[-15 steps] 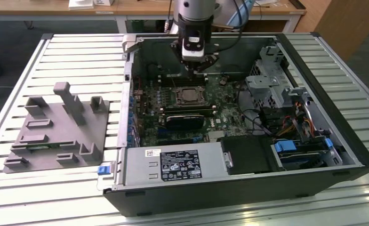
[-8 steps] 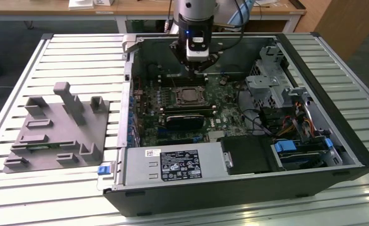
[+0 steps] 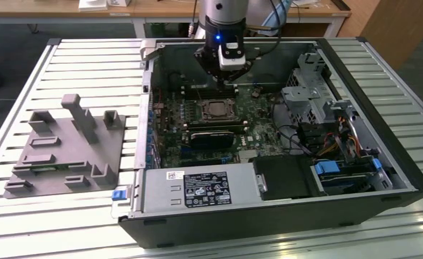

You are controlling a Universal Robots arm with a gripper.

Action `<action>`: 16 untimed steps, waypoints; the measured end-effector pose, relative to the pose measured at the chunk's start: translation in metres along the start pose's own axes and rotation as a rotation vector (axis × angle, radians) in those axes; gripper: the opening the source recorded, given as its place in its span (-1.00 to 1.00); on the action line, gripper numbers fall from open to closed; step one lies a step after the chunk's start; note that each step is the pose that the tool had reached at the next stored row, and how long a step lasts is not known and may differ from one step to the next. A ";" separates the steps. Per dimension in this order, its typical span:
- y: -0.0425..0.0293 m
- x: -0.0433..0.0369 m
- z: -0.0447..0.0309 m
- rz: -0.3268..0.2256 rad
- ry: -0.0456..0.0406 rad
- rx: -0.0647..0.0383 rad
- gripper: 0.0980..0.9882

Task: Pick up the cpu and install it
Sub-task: 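Install the first cpu locking lever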

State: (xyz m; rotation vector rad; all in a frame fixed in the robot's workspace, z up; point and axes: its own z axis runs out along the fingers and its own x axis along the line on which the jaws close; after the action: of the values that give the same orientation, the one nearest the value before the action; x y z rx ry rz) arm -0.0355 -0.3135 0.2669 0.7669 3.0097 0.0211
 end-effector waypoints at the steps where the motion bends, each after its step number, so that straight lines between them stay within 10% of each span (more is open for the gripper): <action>1: 0.0000 -0.0001 0.0000 -0.014 0.0003 0.000 -0.98; 16: 0.0001 -0.0002 0.0008 -0.251 0.0055 -0.008 -0.98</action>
State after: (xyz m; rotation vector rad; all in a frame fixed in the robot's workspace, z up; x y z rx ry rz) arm -0.0352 -0.3135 0.2661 0.3838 3.0841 0.0279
